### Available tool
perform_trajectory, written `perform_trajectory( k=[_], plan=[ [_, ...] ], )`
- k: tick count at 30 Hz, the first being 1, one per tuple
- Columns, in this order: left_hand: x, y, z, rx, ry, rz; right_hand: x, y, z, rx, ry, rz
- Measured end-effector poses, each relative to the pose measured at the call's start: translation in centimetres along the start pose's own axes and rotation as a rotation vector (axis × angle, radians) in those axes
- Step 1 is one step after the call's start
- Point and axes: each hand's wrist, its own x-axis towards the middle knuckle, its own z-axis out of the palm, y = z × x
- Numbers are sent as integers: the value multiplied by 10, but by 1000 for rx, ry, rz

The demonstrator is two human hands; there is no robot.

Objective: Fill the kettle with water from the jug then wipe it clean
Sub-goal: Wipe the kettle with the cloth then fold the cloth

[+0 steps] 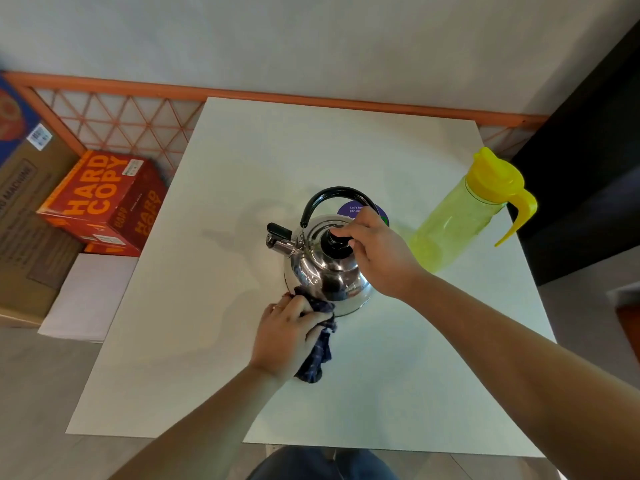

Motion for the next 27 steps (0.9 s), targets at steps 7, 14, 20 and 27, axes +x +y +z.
perform_trajectory(
  k=[7, 14, 20, 27],
  plan=[
    [17, -46, -7, 7, -89, -471, -1, 0, 2, 4, -1, 25],
    [12, -38, 2, 3, -121, -451, 0, -1, 4, -9, 11, 32],
    [-5, 4, 23, -64, -100, -548, -1, -3, 4, 0, 9, 35],
    [3, 34, 35, -184, -121, -556, -2, -7, 2, -5, 7, 54]
  ],
)
